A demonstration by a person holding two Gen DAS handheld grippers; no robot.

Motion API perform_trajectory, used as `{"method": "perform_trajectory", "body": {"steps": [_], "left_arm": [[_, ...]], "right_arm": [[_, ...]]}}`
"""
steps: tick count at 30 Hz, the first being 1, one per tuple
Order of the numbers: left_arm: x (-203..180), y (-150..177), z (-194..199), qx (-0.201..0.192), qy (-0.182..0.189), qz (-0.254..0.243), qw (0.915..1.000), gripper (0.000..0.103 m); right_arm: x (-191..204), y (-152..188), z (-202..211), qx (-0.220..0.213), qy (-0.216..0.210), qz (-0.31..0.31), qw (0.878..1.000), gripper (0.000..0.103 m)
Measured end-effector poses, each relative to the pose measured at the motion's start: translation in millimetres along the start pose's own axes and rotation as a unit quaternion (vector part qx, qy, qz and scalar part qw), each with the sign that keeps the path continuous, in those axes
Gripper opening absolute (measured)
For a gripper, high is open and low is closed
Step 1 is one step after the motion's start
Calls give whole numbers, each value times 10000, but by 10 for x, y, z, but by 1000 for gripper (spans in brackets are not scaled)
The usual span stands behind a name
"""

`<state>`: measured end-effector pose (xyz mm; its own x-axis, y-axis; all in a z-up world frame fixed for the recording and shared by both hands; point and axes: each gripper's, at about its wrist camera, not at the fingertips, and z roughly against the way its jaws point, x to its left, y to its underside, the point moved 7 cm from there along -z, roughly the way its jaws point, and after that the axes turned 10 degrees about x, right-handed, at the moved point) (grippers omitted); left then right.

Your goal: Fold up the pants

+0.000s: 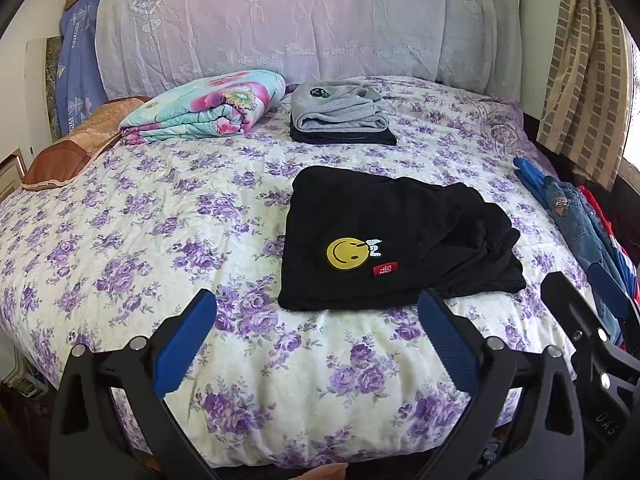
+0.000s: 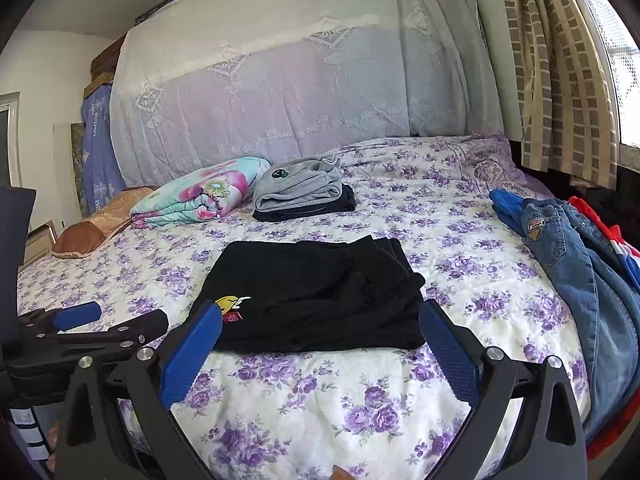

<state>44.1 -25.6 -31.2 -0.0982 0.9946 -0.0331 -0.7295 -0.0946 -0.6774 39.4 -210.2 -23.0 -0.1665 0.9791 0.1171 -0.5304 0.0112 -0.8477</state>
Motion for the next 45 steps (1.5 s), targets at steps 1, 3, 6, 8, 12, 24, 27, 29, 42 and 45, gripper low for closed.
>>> {"method": "perform_trajectory", "body": {"steps": [1,3,6,8,12,24,27,29,42,45], "left_arm": [[-2,0,-1,1,1,-2,10000,99],[-3,4,0,7,-4,-4,10000,99],[-6,3,3,-2,-3,1,10000,99],[-5,3,2,-3,-2,-5,10000,99],[-8,6,2,-2,-3,-14,10000,99],[-31,8,10,16,-7,-21,10000,99],[-30,13,8,20,-10,-21,10000,99],[-34,12,9,20,-10,-18,10000,99],[88,-176,-568,710,650,-89,9953,99],[303,-382,-1078,1148,895,303,9889,98]], "right_arm": [[1,0,3,-6,-9,0,10000,99],[-2,-2,1,-12,-8,3,10000,99],[-11,-6,4,-18,-8,5,10000,99],[-13,-5,2,-1,6,2,10000,99],[-27,-2,-19,64,41,-15,10000,99],[-11,20,-49,129,47,-35,9999,99],[-11,21,-51,134,49,-45,9999,99],[-11,20,-47,130,49,-38,9999,99],[-555,-177,-900,1055,-387,-191,9935,99],[-1027,-319,-1373,1523,-671,-1060,9803,99]]}}
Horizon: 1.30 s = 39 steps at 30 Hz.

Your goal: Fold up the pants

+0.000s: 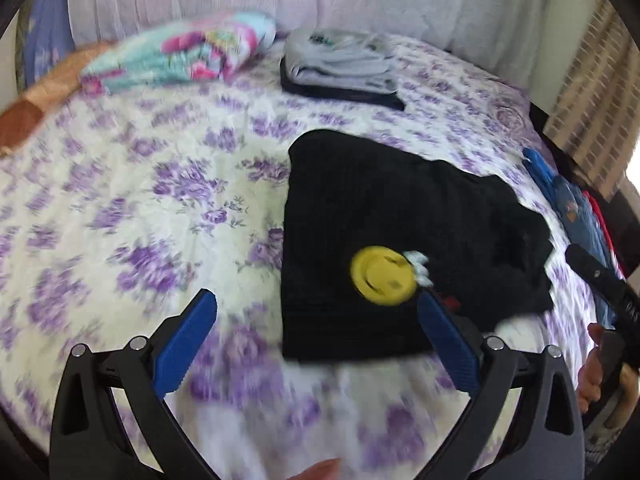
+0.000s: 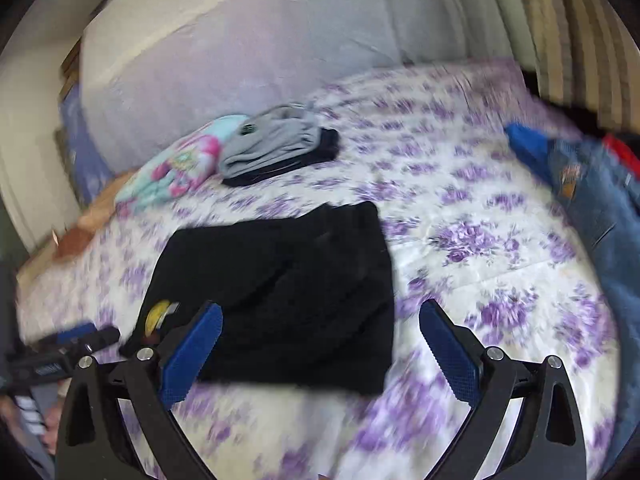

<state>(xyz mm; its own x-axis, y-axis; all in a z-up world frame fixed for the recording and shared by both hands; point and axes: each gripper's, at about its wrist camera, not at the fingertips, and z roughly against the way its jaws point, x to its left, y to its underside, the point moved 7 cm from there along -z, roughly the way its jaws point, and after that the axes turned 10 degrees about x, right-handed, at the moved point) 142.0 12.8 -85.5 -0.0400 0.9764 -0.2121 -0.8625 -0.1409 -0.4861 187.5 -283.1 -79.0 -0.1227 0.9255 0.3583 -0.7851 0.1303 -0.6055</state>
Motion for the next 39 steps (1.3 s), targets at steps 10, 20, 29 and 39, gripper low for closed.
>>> {"method": "perform_trajectory", "body": {"steps": [10,20,29,39], "left_arm": [[-19,-313,-712,1102,1320,31,9851,98],[266,-427,-543,1014,1648,139,9810,72],[-62,-389,-582,1011,2052,-521,9721,14],[-146,-1103,58,-79,1724,-969,9802,12]], "right_arm": [[-185,-319,-926,1501,-1227,-753,9781,100],[6,-293,-954,1737,-1658,-147,9706,69],[54,-293,-909,1660,-2039,-293,9644,35],[440,-1102,-532,1049,-2263,122,9683,31]]}}
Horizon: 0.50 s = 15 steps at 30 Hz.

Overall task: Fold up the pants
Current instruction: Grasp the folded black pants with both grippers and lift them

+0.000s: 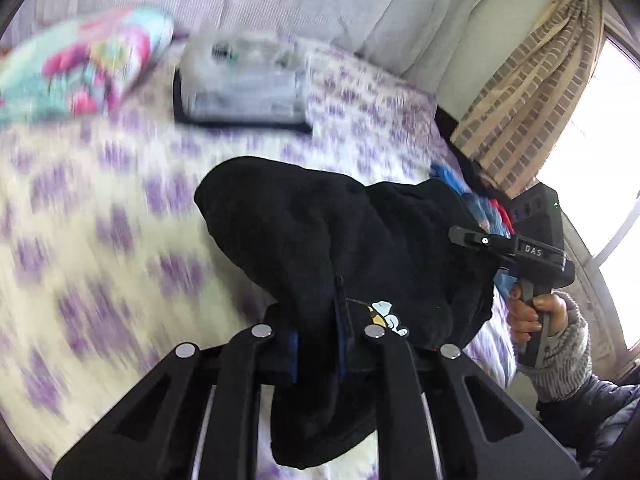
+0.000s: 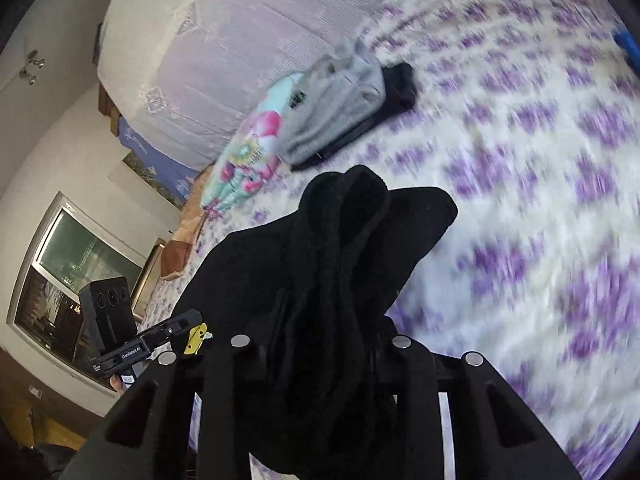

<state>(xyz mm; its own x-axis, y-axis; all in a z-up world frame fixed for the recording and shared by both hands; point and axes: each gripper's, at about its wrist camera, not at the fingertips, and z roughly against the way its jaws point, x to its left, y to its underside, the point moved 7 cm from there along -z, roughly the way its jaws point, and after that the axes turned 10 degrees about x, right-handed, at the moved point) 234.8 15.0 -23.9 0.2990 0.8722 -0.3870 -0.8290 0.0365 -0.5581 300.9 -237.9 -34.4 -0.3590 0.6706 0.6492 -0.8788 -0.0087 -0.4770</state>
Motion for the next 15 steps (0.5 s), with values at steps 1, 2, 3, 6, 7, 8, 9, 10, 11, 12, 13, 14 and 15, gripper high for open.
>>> {"method": "perform_trajectory", "body": {"steps": [1,2,3,6,7,8,9,10,11,12,13,14,15], "left_arm": [[14,-194,95,-128,-96,-96,9998,12],[29,-363,192,-248,-205,-188,9993,12],[32,-562,240,-353,-325,-274,9985,12],[173,-1310,356,-578,-610,-382,9957,12],[223,-1531,386,-627,-681,-384,9950,12],[295,-1770,385,-671,-775,-392,9940,12],[365,-1959,391,-699,-857,-382,9931,12],[463,-2223,372,-732,-965,-342,9920,12],[553,-2440,344,-744,-1021,-304,9915,12],[649,-2647,307,-748,-1052,-267,9913,13],[786,-2891,242,-741,-1064,-172,9914,13],[882,-3059,166,-713,-1053,-82,9918,13],[1045,-3232,52,-659,-1020,41,9926,13]], "right_arm": [[68,-157,13,-60,22,97,9999,31],[157,-391,26,-142,51,244,9996,31],[222,-621,28,-211,59,335,9992,31],[330,-1348,-11,-439,-23,421,9981,31],[352,-1585,-45,-496,-16,473,9976,31],[386,-1879,-104,-557,17,528,9970,31],[405,-2136,-165,-583,34,561,9967,31],[415,-2402,-241,-586,37,574,9966,31],[405,-2593,-314,-602,51,564,9966,31],[386,-2806,-392,-614,60,541,9966,31],[352,-3005,-481,-605,61,514,9968,31],[294,-3226,-608,-579,89,469,9972,31],[219,-3381,-722,-536,124,402,9977,31]]}}
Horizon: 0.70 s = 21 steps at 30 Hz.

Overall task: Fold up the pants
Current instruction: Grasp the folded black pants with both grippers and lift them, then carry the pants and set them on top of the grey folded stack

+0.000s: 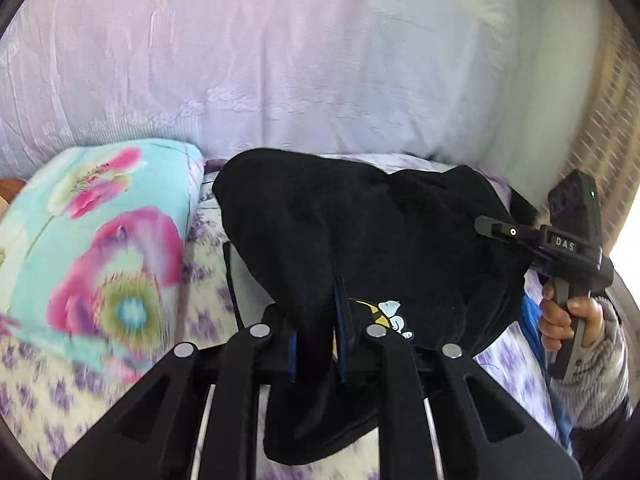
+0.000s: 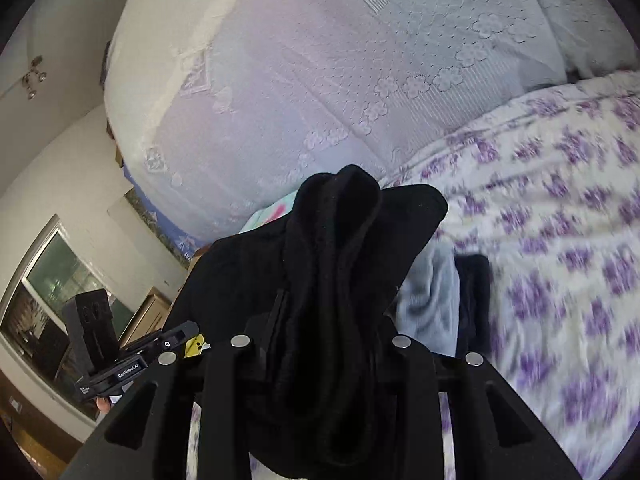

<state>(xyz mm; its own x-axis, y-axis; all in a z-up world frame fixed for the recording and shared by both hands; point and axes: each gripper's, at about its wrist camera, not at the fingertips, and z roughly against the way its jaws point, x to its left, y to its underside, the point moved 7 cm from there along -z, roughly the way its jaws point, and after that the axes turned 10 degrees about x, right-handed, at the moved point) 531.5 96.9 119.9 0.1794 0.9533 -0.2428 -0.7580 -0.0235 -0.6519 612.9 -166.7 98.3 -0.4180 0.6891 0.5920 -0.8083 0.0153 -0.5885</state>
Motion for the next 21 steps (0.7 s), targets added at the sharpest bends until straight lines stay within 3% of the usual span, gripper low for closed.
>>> {"method": "perform_trajectory", "body": {"steps": [3,6,7,8,10,12,15,18,21], "left_arm": [[265,-161,-486,288,-27,234,9993,16],[613,-32,-1142,876,-257,626,9939,27],[709,57,-1340,1036,-355,710,9915,37],[771,114,-1405,955,-451,794,9912,53],[827,151,-1324,666,-610,882,9920,69],[813,163,-1211,620,-565,876,9926,70],[803,175,-1012,487,-867,848,9914,70],[720,276,-669,217,-1548,754,9848,70],[470,472,-277,-121,-2045,494,9775,77]], "right_arm": [[-378,-199,-515,330,174,-327,9988,32],[-789,-120,-947,580,543,-583,9951,40],[-866,-96,-995,534,461,-606,9957,48],[-919,-86,-998,458,262,-690,9962,53],[-933,-72,-942,415,96,-775,9961,54],[-870,-73,-843,383,226,-646,9969,57],[-806,-151,-546,-15,303,-694,9971,61],[-679,-137,-128,-483,431,-644,9958,62],[-455,105,169,-695,1053,-239,9917,72]]}}
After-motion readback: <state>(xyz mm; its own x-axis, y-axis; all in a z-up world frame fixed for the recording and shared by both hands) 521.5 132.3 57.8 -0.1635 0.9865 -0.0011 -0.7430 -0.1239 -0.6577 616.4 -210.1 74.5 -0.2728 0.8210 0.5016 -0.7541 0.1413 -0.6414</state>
